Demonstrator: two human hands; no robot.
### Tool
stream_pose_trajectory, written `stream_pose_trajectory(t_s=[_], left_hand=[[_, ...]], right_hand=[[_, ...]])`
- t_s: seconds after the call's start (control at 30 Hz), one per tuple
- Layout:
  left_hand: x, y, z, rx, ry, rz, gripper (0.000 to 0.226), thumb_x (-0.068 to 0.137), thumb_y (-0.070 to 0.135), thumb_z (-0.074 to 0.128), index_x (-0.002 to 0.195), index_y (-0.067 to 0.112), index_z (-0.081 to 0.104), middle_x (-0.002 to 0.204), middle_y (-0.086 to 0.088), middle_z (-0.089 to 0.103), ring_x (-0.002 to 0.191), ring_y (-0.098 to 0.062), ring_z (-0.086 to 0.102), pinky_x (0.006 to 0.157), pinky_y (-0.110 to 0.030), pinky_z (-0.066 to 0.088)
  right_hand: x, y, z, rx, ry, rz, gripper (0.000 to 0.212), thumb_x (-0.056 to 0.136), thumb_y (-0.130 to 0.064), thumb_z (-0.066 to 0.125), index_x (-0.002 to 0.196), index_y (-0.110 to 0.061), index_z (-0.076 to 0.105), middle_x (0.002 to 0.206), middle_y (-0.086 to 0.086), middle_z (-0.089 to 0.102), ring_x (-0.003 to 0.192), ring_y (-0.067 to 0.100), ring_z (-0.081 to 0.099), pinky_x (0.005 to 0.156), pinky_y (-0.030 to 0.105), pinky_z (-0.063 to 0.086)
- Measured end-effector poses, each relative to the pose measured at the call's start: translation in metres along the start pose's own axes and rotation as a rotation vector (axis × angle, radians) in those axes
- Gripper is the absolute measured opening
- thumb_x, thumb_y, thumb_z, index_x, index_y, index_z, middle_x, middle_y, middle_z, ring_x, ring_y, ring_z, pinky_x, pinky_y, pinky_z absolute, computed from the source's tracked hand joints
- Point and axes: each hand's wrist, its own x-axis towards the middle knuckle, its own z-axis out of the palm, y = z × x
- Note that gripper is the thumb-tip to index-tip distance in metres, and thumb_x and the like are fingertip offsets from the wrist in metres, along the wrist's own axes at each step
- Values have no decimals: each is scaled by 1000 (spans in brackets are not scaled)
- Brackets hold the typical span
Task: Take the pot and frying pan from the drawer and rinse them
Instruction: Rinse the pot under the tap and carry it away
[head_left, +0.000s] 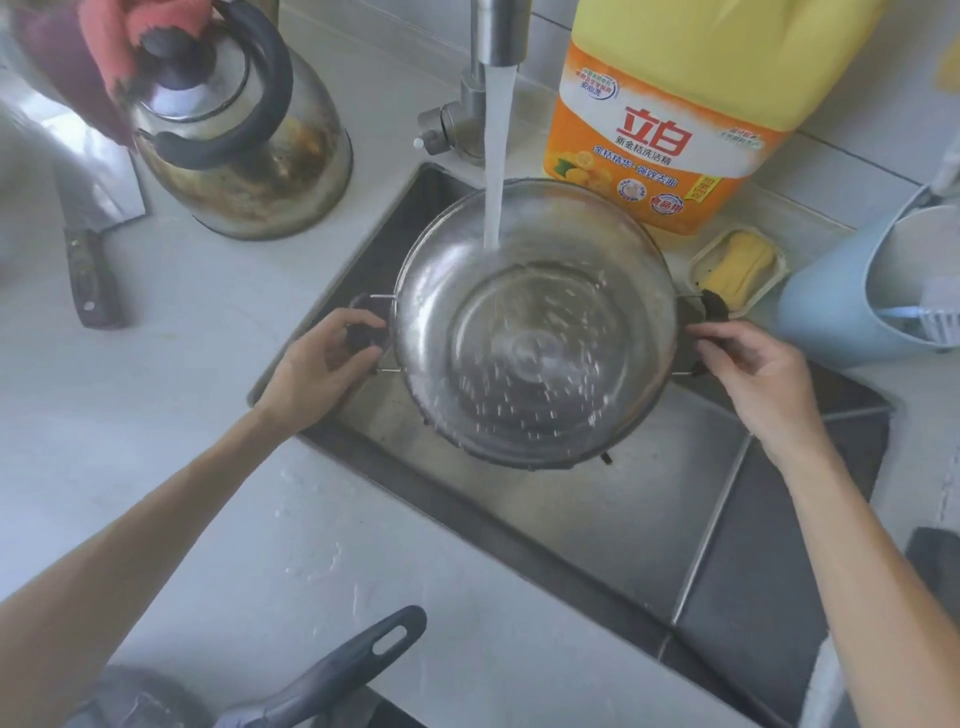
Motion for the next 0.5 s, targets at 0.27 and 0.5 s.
stream_pose_trajectory(t_s=[0.27,0.5], left_hand=[[12,45,-20,-25,133,201,19,83,33,62,99,43,63,61,-30,48,58,-43,46,59,-45,41],[17,29,-12,-55,85,2,18,82,32,57,91,43,67,56,3,65,51,-7,60,63,-24,53]], right_hand=[[-31,44,30,146,-28,206,21,89,-11,61,78,-28,68,66,-6,68,63,8,62,66,16,49],[-18,32,26,271,73,209,30,91,-7,55,79,-29,72,64,-13,69,52,2,52,52,12,44]])
